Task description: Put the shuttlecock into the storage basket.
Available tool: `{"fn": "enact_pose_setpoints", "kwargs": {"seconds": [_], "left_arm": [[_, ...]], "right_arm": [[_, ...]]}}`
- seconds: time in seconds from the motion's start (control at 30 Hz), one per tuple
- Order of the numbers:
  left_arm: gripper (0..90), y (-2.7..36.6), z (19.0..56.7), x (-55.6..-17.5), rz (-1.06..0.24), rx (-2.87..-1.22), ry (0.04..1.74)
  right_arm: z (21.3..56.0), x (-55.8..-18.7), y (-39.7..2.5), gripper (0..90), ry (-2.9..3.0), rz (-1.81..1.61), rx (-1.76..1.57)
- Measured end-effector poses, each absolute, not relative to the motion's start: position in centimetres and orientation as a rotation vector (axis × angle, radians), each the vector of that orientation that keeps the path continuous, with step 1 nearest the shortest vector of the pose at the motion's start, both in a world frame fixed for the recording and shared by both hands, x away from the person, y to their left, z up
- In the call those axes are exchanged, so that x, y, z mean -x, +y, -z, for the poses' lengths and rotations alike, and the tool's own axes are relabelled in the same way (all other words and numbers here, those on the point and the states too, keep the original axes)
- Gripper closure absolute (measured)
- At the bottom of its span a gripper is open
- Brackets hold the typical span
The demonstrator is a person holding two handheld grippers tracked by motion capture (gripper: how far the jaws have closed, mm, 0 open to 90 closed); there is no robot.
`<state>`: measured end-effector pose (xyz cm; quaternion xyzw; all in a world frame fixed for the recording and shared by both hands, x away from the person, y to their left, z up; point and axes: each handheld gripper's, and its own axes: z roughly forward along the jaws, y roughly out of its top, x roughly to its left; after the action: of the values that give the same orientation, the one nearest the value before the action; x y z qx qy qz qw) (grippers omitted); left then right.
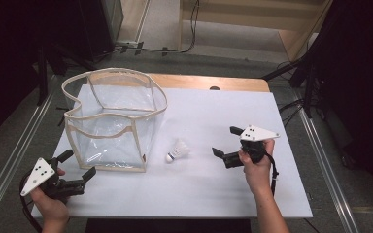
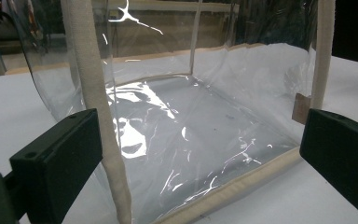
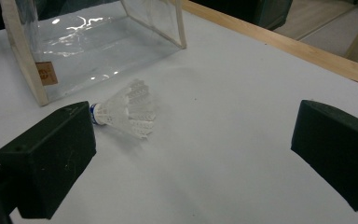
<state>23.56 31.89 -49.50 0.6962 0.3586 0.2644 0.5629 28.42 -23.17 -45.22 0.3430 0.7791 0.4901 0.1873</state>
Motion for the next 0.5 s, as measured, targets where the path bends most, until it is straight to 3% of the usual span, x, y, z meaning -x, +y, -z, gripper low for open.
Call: {"fn": "enact_pose_setpoints", "kwargs": {"seconds": [0.5], "left_arm": [[0.0,31.9,49.5,-23.6,-0.62,-1.638,0.844]], "right_arm": [[45.3,-30.4,-20.6,0.0,2.278,-1.385,-0.914]]}}
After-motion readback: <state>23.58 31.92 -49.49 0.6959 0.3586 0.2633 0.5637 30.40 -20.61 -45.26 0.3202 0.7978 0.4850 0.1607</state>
